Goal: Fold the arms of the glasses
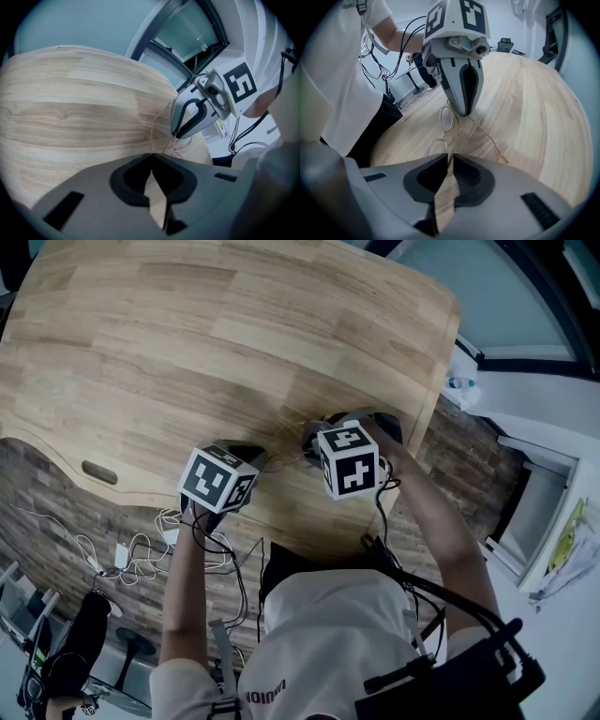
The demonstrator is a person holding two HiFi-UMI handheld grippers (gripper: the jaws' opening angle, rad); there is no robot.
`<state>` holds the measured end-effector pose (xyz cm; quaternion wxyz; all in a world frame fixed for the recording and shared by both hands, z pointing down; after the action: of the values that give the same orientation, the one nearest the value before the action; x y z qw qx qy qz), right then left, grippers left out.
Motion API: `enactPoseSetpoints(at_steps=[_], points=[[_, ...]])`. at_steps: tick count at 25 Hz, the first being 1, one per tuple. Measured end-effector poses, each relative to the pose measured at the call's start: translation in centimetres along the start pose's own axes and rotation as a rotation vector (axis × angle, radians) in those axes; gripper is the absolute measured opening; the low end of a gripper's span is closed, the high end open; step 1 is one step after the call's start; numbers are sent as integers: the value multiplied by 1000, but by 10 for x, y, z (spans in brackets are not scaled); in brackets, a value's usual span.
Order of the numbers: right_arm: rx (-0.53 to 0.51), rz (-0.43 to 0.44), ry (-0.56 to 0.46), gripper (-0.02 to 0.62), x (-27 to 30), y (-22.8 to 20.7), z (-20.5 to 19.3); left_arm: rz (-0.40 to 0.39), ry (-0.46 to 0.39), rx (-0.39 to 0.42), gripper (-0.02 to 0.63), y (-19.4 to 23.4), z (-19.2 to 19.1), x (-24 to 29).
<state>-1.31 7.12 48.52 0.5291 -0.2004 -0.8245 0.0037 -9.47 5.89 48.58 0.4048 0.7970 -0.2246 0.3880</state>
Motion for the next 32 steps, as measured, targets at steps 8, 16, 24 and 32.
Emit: enactPoseSetpoints(at_steps=[8, 16, 24, 32], points=[[36, -3, -47, 95, -5, -2, 0, 26, 22, 34, 26, 1, 1, 1], [136, 1, -164, 95, -12, -6, 0, 77, 34, 120, 25, -3, 4, 1], [281, 85, -316, 95, -13, -3, -1, 119, 29, 130, 23, 0, 5, 2], [359, 79, -438, 95, -17, -5, -7, 152, 23, 166, 23, -5, 6, 2]])
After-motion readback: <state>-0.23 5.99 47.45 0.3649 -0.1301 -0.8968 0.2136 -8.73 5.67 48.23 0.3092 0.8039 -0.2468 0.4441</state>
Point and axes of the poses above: the fingertips, and each gripper's own axes: x forward along the fingers, y to its left, z out of its top, the point moved 2 cm from there along -x, backward along the fingers, and after that the axes turned 4 degrees about -y, right-handed, at the moved point
